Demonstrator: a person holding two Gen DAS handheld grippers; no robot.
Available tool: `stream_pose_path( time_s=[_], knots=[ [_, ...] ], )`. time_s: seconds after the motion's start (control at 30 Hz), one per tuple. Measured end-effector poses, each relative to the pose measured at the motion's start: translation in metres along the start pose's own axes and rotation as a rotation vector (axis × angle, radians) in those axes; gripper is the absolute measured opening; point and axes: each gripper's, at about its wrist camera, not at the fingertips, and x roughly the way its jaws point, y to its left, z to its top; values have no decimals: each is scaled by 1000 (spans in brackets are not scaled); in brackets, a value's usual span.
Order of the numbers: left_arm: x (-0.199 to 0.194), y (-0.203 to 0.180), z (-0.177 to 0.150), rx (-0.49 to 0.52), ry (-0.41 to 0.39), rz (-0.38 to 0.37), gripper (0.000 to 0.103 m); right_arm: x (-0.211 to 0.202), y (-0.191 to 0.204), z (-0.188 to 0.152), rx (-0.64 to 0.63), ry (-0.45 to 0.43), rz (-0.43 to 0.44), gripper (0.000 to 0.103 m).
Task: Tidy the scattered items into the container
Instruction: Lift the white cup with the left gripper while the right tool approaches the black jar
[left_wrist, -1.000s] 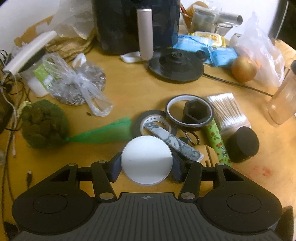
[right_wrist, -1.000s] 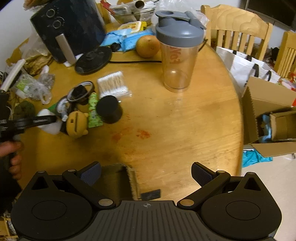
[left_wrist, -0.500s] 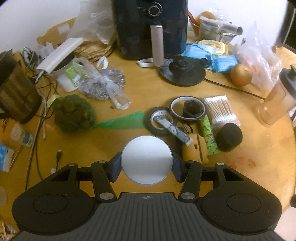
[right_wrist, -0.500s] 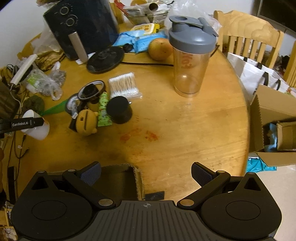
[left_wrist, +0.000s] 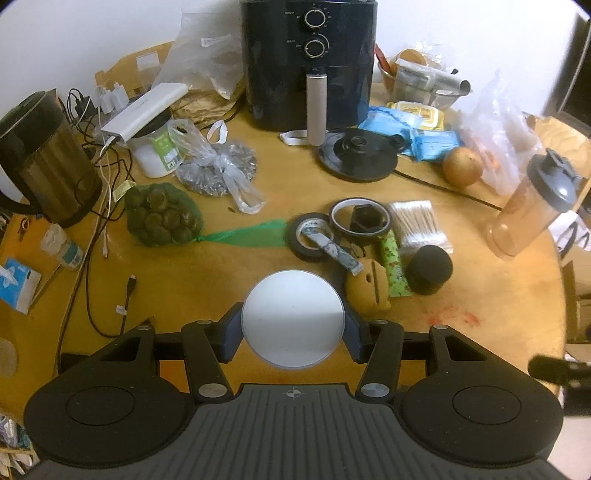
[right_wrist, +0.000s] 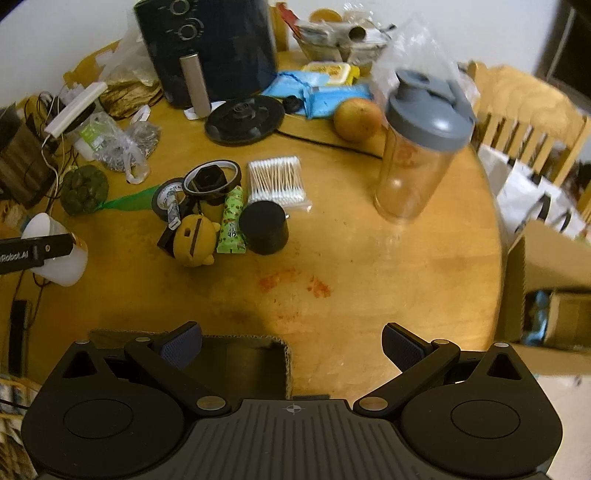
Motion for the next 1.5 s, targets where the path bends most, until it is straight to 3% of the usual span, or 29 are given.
stream_pose_path(
  time_s=[0.33,0.57,0.83,1.1,1.5],
  knots=[
    [-21,7,-18,-50,-22,-45,53,-7,17,15,-87,-31,-127,103],
    [-27,10,-23,-72,-26,-53,53,-2,20,20,-107,-35,-124,103],
    [-23,11,-33,-79,-16,-67,53,18,16,24,-157,-21,-65,103],
    [-21,9,-45,-95,-8,-111,53,39,-5,26,-163,-11,92,103],
    [-18,14,-53,-118,12,-145,53,58,-33,28,-282,-169,101,103]
  ],
)
